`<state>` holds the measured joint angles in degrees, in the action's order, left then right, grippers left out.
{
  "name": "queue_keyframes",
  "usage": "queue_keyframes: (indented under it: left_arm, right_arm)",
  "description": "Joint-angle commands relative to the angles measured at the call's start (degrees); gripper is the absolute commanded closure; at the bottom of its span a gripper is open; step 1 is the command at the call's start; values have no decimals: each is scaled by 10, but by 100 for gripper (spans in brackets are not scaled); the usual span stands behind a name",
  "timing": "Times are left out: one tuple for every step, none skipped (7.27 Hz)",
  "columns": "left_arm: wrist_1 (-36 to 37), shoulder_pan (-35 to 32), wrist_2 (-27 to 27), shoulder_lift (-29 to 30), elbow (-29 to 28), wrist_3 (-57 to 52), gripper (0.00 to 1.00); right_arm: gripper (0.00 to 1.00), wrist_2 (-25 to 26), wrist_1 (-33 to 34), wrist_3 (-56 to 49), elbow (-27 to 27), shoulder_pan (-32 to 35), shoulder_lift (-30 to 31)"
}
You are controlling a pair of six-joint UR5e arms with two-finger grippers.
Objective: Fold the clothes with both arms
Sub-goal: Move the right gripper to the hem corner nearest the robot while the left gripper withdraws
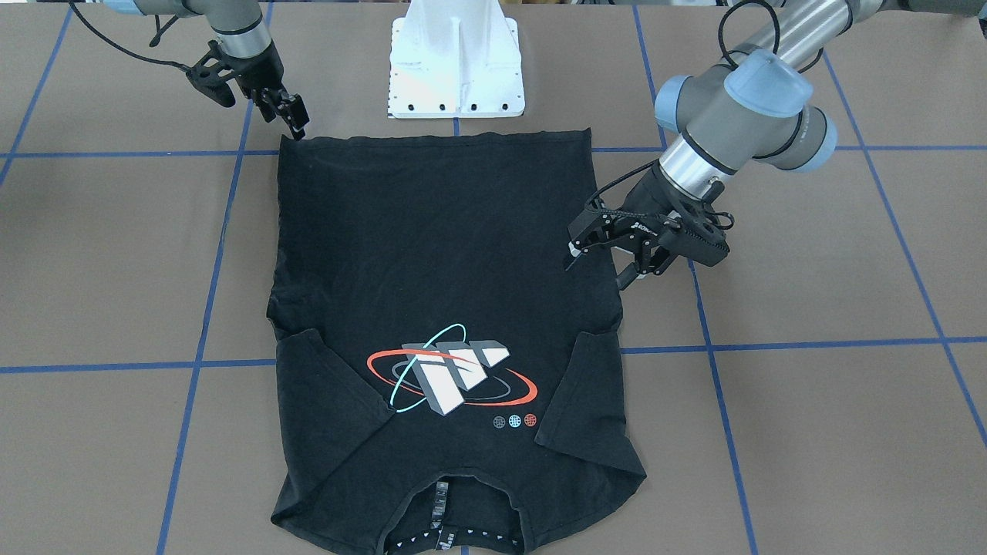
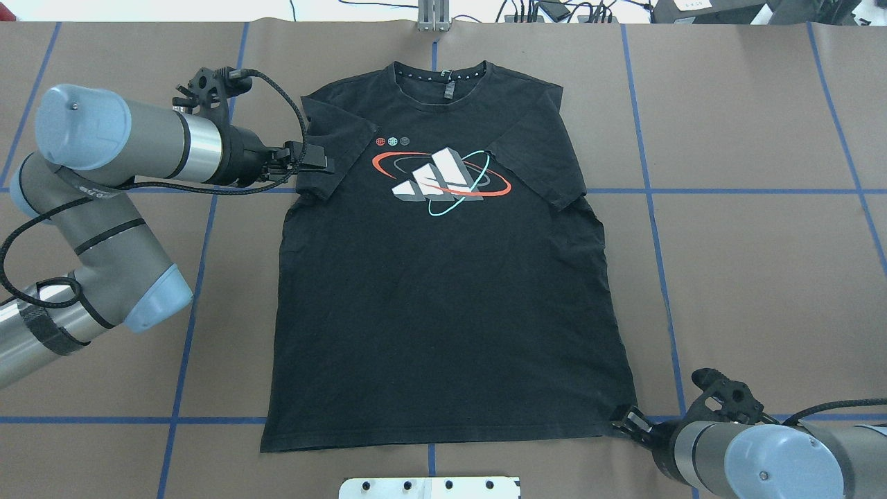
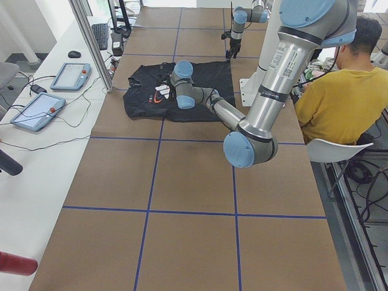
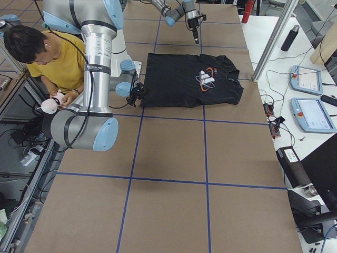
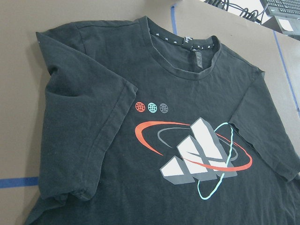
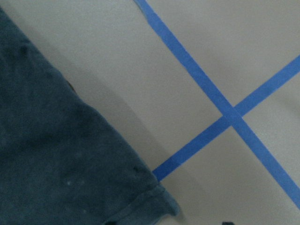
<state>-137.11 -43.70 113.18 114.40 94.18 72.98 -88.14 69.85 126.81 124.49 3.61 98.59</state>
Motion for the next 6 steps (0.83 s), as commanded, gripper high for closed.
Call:
queue_keyframes:
  left_arm:
    - [0, 0, -1, -4, 0, 0, 0]
    - [0, 3, -1, -14, 0, 0, 0]
    - [0, 3, -1, -15, 0, 0, 0]
    - [0, 4, -1, -15, -1, 0, 0]
    - [0, 4, -1, -15, 0, 0, 0]
    - [0, 4, -1, -15, -1, 0, 0]
  right_arm:
    - [21, 2, 0, -1, -4, -3, -2]
    - [22, 2, 0, -1, -6, -4, -3]
    - [23, 5, 0, -5, -9, -3, -7]
    - [23, 13, 0, -5, -8, -2, -8]
    - [25, 16, 0, -5, -8, 0, -7]
    - [25, 21, 1, -6, -10, 0, -7]
